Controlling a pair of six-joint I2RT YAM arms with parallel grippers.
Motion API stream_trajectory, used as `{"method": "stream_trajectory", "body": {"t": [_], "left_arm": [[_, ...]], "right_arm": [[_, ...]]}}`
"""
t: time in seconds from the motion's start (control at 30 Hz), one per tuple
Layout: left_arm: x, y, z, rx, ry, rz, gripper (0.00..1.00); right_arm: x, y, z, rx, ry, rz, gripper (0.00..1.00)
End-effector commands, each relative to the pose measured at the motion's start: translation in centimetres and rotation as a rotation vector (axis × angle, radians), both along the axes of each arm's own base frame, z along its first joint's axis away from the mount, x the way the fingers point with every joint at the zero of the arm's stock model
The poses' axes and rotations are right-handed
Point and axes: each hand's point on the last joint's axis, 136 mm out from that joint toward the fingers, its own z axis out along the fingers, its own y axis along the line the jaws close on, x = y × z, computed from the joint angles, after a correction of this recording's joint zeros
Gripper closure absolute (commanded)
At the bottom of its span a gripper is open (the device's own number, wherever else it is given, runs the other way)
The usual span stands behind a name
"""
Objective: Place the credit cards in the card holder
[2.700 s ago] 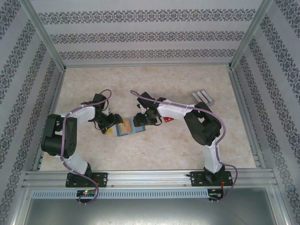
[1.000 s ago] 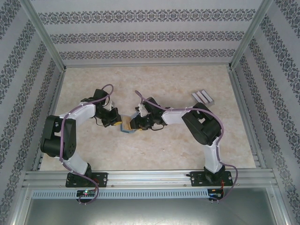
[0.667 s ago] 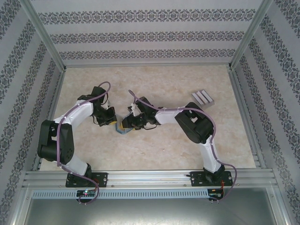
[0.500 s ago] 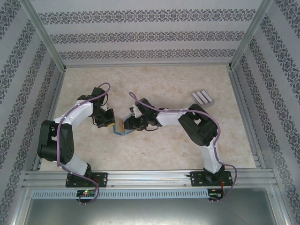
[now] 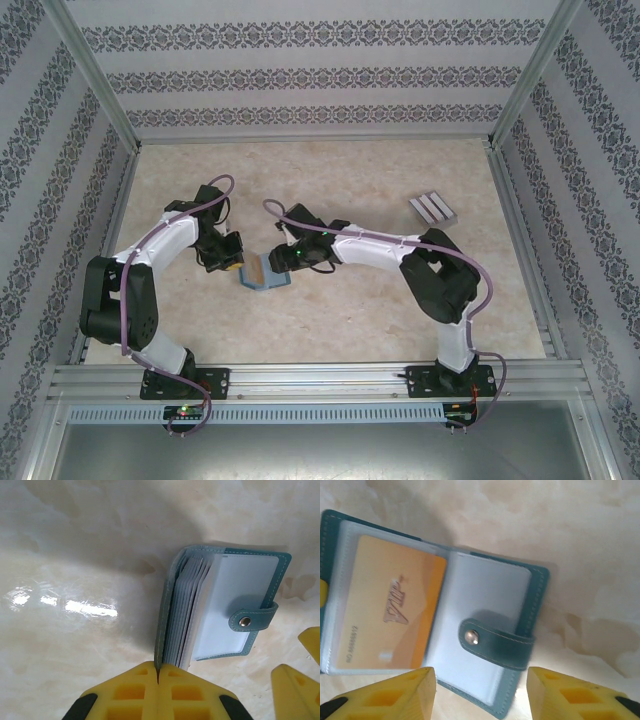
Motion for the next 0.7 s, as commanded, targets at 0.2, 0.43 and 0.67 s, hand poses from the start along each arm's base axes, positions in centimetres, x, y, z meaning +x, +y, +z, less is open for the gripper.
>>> {"method": "stream_trajectory", "body": {"t": [0.2, 0.43, 0.67], "left_arm": [[-0.4, -0.5, 0.8, -0.016, 0.016, -0.024, 1.00], [-0.4, -0.4, 0.6, -0.011, 0.026, -0.026, 1.00], [-0.3, -0.2, 0.7, 0.004, 0.026, -0.033, 1.00]], "right_arm": [[0.5, 0.7, -3.5, -0.202, -0.060, -0.024, 0.45], [1.3, -1.1, -5.1, -0.328, -0.112, -0.077, 0.44], [2.2, -3.8, -4.7, -0.433, -0.184, -0.146, 0.57]]}}
